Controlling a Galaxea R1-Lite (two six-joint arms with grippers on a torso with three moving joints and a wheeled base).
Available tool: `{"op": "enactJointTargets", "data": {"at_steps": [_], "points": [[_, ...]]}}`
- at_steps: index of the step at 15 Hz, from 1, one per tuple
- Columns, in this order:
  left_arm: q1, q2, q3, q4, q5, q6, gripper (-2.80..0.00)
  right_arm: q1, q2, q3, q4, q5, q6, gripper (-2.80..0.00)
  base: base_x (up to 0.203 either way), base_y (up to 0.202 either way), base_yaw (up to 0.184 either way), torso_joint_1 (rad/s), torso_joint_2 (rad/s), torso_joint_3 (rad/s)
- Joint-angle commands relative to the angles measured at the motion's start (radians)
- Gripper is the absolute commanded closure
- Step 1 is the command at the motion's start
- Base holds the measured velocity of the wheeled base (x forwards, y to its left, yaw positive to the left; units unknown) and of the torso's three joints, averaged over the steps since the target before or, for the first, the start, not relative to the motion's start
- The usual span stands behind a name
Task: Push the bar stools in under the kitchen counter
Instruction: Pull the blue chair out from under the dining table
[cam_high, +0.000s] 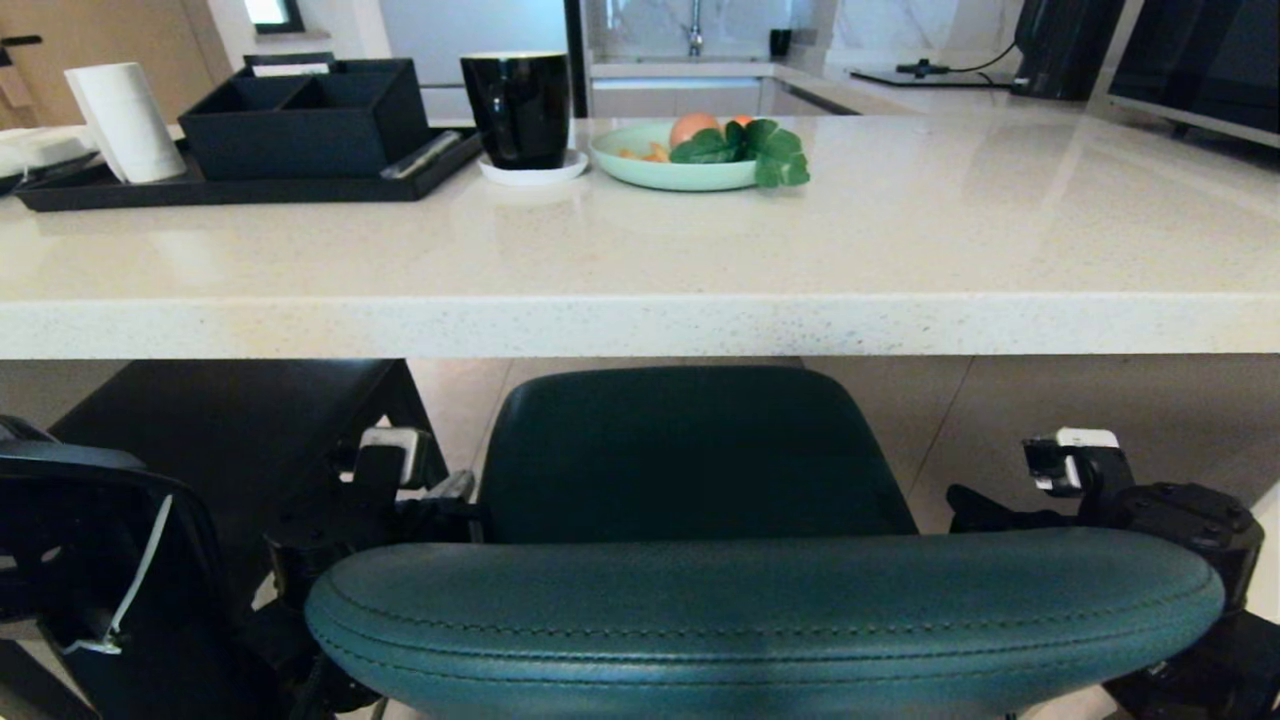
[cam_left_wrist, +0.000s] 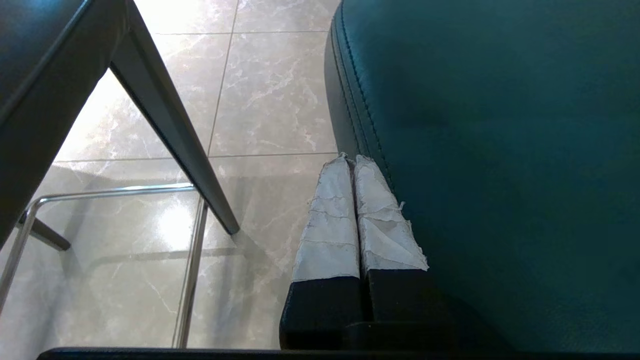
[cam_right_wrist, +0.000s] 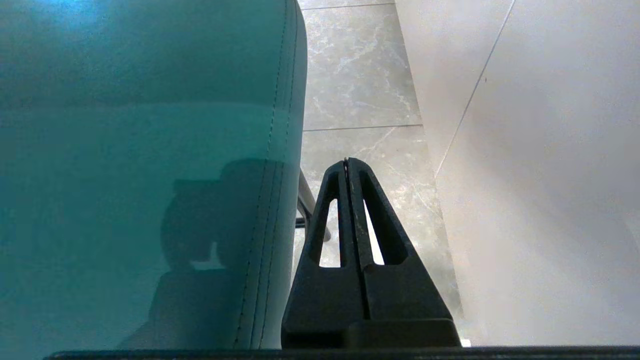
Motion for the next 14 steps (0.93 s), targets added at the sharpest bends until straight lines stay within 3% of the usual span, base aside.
{"op": "enactJointTargets", "data": {"at_steps": [1,5,10,14], "points": [[0.0,0.008,-0.009,-0.01,0.004,-0.002,0.0,0.007,-0.001,0.0,-0.008,-0.012,0.0,0.0,0.0,0.0,0.0,0.0,0.0,0.0],[0.003,0.041,-0.027,-0.01,0.002,0.0,0.0,0.076,-0.034,0.047,-0.006,-0.051,-0.006,0.0,0.0,0.0,0.0,0.0,0.0,0.0],[-0.007,0.038,-0.02,-0.01,0.002,-0.001,0.0,0.074,-0.042,0.053,-0.005,-0.051,-0.005,0.0,0.0,0.0,0.0,0.0,0.0,0.0],[-0.067,-0.046,0.079,-0.01,0.02,-0.007,0.0,0.064,0.05,-0.002,-0.009,-0.05,0.012,0.0,0.0,0.0,0.0,0.0,0.0,0.0]]}}
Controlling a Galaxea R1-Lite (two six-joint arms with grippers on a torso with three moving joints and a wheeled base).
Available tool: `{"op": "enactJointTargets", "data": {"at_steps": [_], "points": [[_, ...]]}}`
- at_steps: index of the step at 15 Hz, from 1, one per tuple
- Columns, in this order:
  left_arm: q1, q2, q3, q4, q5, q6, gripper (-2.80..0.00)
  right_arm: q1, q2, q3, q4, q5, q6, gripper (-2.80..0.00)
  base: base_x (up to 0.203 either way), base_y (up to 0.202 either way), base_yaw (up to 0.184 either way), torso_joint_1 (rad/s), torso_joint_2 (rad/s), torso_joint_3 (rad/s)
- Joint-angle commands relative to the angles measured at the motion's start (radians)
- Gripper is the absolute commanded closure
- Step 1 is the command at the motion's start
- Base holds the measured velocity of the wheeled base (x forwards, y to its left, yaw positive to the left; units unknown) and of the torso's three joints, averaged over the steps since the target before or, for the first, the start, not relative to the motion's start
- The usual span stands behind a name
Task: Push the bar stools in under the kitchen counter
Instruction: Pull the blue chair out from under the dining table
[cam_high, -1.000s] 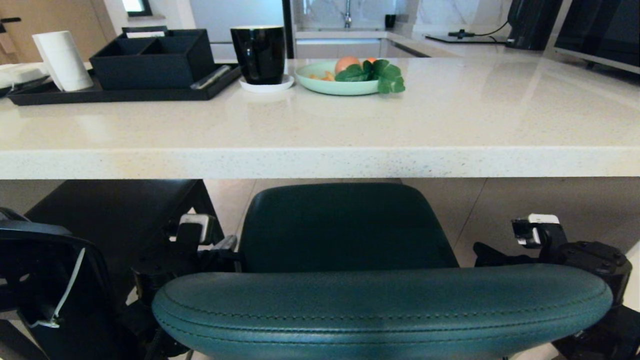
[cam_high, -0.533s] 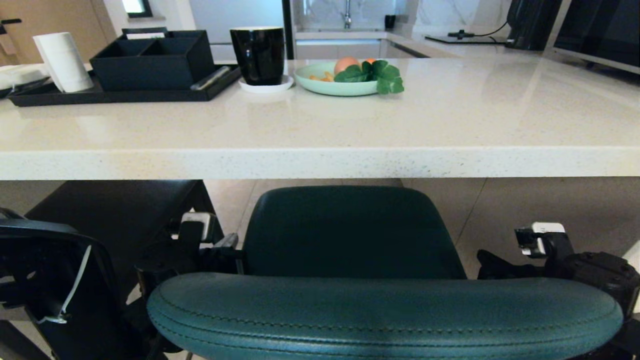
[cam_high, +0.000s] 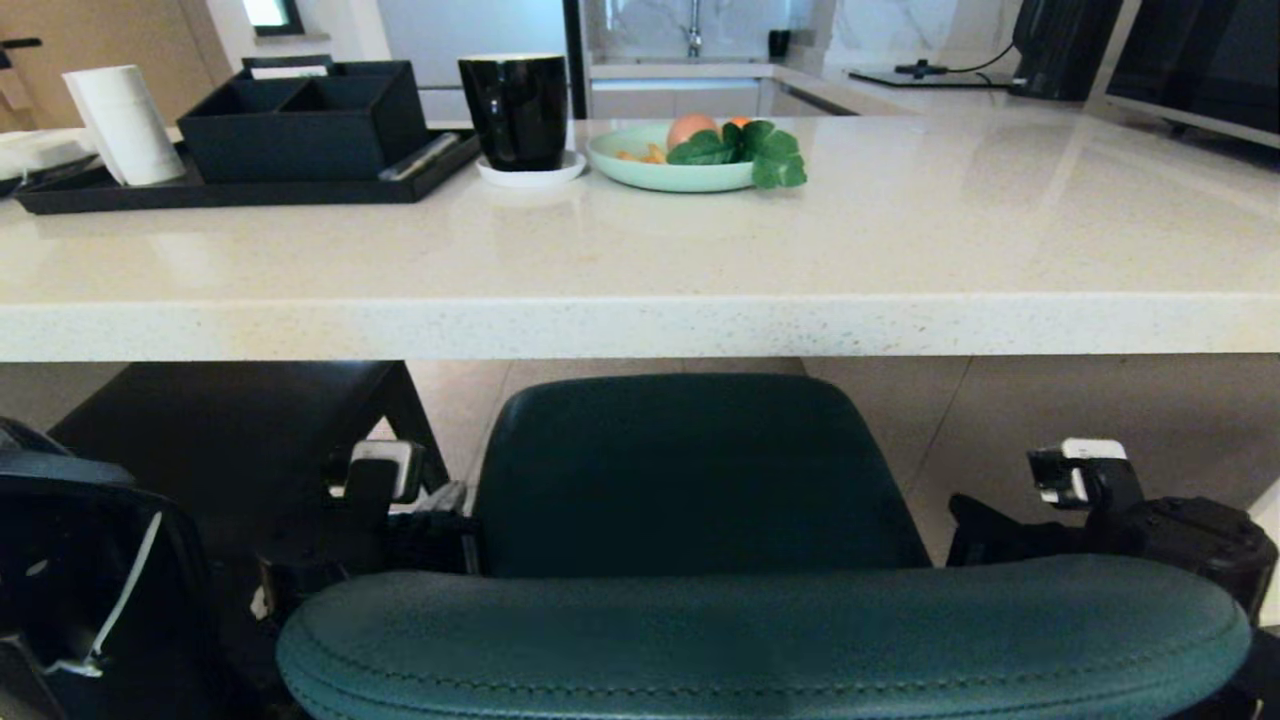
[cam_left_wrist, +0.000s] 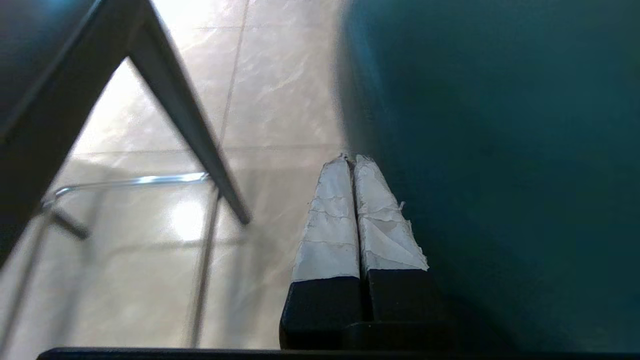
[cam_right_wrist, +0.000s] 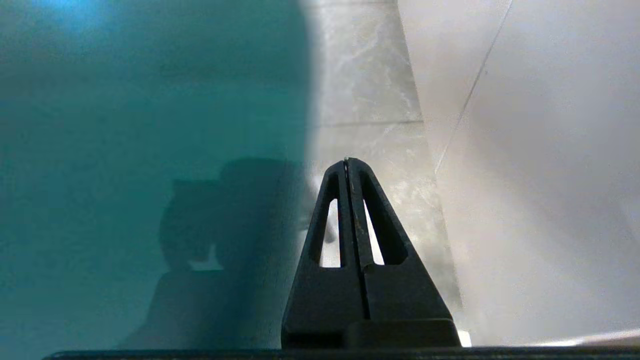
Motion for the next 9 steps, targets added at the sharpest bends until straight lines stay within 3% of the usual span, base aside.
{"op": "enactJointTargets", "data": {"at_steps": [1,4,9], "points": [[-0.017,-0.057,0.04,-0.011,-0.002,-0.002,0.0,-0.001,0.061,-0.029,-0.003,-0.004,0.003,0.0,0.0,0.0,0.0,0.0,0.0,0.0],[-0.033,-0.089,0.081,-0.011,-0.001,-0.002,0.0,-0.001,0.065,-0.032,-0.003,-0.004,0.005,0.0,0.0,0.0,0.0,0.0,0.0,0.0],[-0.015,0.007,0.012,-0.011,0.0,-0.002,0.0,0.021,-0.045,0.049,0.001,-0.006,-0.001,0.0,0.0,0.0,0.0,0.0,0.0,0.0]]}}
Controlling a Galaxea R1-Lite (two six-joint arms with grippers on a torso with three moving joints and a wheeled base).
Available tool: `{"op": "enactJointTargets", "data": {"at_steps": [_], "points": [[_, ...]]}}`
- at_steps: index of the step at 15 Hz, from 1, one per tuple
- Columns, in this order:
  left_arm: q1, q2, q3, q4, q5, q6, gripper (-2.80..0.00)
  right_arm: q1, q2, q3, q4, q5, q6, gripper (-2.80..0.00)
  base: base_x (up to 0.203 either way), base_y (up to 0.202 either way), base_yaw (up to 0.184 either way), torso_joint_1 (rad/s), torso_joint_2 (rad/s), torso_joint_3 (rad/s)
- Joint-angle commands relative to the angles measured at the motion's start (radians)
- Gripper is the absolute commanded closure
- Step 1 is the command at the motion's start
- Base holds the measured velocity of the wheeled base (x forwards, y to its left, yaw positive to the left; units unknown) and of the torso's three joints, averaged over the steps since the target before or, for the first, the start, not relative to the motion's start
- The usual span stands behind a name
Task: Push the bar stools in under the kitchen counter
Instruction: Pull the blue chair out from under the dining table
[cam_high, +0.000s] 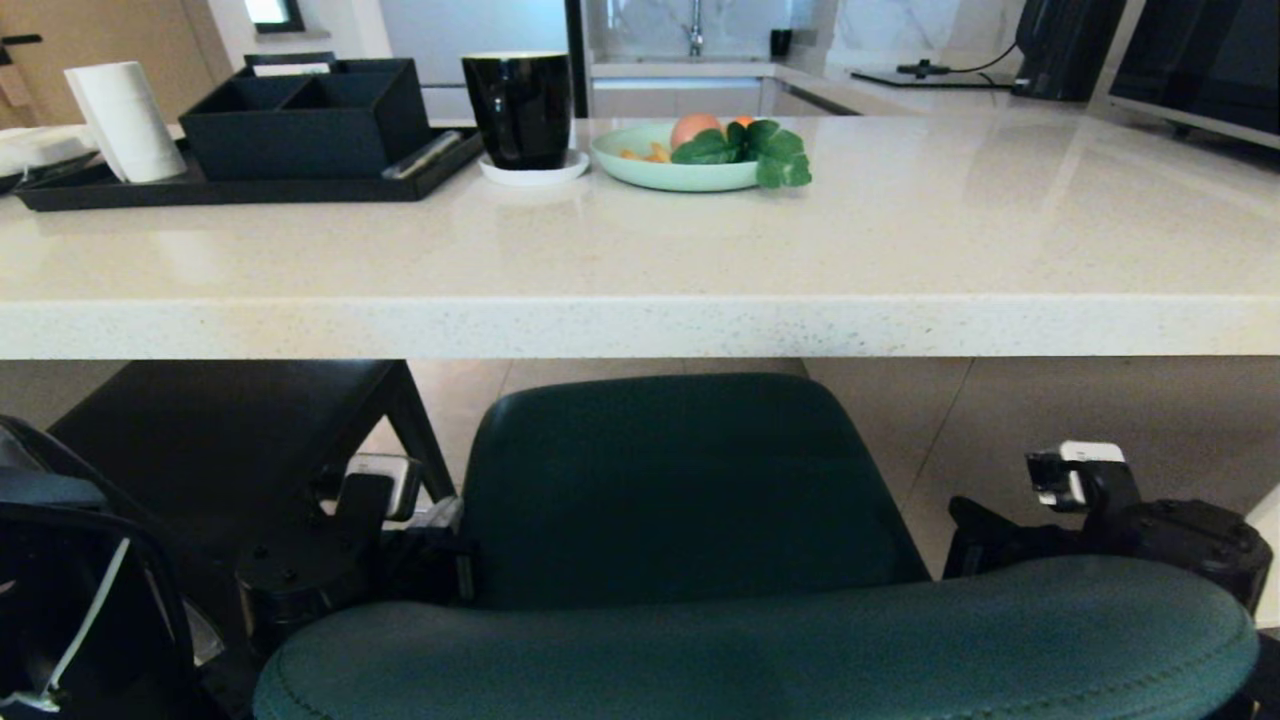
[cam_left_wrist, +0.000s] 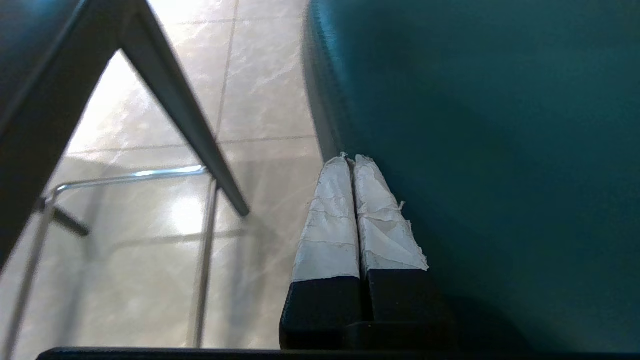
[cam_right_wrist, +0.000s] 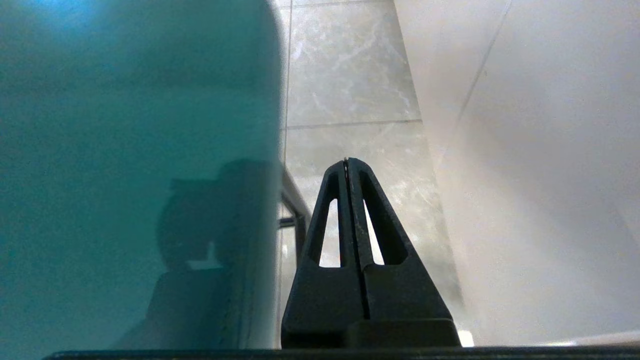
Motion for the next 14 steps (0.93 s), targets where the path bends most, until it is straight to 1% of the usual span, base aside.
{"op": "enactJointTargets", "data": {"at_steps": [1,4,9,14], "points": [[0.005,0.043,-0.025,-0.007,0.007,-0.002,0.0,0.01,-0.059,0.037,-0.008,-0.001,-0.003,0.0,0.0,0.0,0.0,0.0,0.0,0.0],[0.007,0.046,-0.038,-0.007,0.006,-0.001,0.0,0.011,-0.074,0.05,-0.006,-0.001,-0.013,0.0,0.0,0.0,0.0,0.0,0.0,0.0],[0.015,0.035,-0.042,-0.007,0.006,0.001,0.0,0.009,-0.049,0.021,-0.005,-0.001,-0.013,0.0,-0.011,0.0,0.0,0.002,0.0,0.0],[0.023,0.04,-0.067,-0.007,0.006,0.002,0.0,0.011,-0.034,0.0,-0.003,-0.002,-0.016,0.0,-0.182,0.0,-0.003,0.004,0.0,0.005]]}}
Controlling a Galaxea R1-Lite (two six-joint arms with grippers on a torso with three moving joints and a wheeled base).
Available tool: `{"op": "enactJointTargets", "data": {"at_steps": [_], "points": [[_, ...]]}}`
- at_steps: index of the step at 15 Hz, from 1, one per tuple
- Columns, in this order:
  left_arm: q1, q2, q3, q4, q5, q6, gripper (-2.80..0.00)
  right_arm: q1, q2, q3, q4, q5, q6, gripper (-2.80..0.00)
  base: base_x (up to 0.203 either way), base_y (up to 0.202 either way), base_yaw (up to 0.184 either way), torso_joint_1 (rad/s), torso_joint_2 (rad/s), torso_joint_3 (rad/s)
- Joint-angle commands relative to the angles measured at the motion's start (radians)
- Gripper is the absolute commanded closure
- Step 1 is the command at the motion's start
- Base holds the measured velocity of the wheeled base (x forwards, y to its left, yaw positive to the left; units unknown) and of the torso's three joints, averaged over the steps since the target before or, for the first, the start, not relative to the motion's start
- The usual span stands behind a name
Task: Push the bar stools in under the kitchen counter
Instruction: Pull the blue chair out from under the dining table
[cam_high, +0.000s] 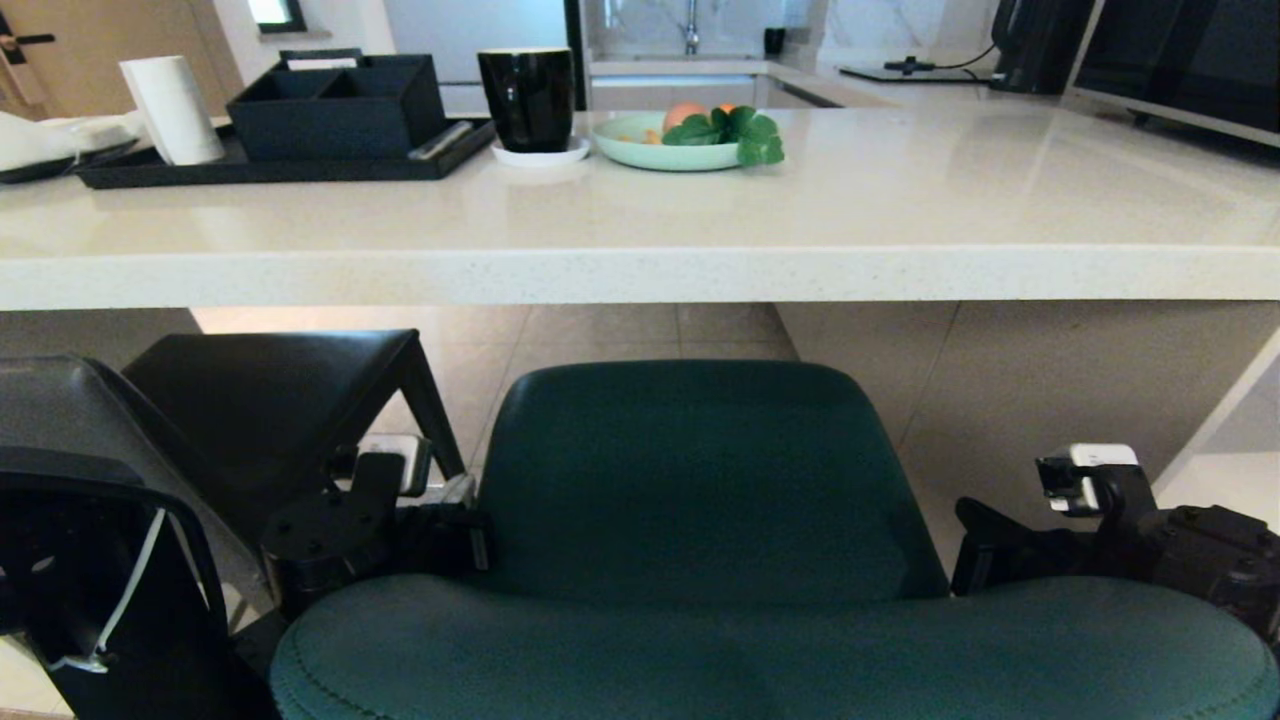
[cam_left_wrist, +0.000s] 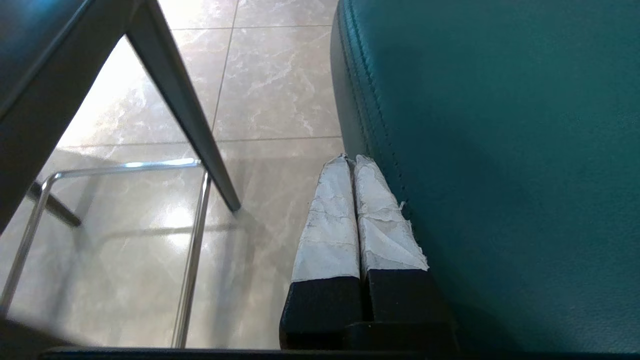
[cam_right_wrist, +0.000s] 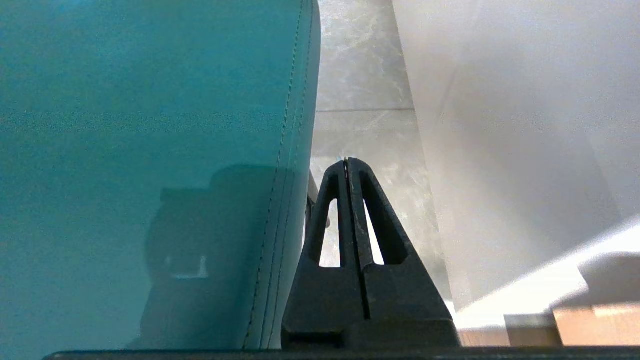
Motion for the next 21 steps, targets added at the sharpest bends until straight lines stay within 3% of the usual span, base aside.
{"op": "enactJointTargets", "data": {"at_steps": [1,12,18,21], "points": [[0.001,0.009,-0.003,-0.01,0.003,0.0,0.0,0.001,0.005,-0.001,-0.007,-0.002,0.001,0.0,-0.19,0.0,-0.001,0.007,0.0,0.002],[0.011,0.017,-0.009,-0.01,0.005,0.002,0.0,0.0,0.018,-0.01,-0.007,-0.002,0.001,0.0,-0.181,0.0,-0.003,0.0,0.0,0.003],[0.025,0.049,-0.049,-0.01,0.014,0.002,0.0,0.001,0.03,-0.07,0.035,-0.019,0.0,0.0,0.0,0.0,0.0,0.0,0.0,0.0],[0.082,0.069,-0.095,-0.01,0.012,0.006,0.0,-0.003,0.044,-0.135,0.071,-0.023,0.0,0.0,0.0,0.0,0.0,0.0,0.0,0.0]]}}
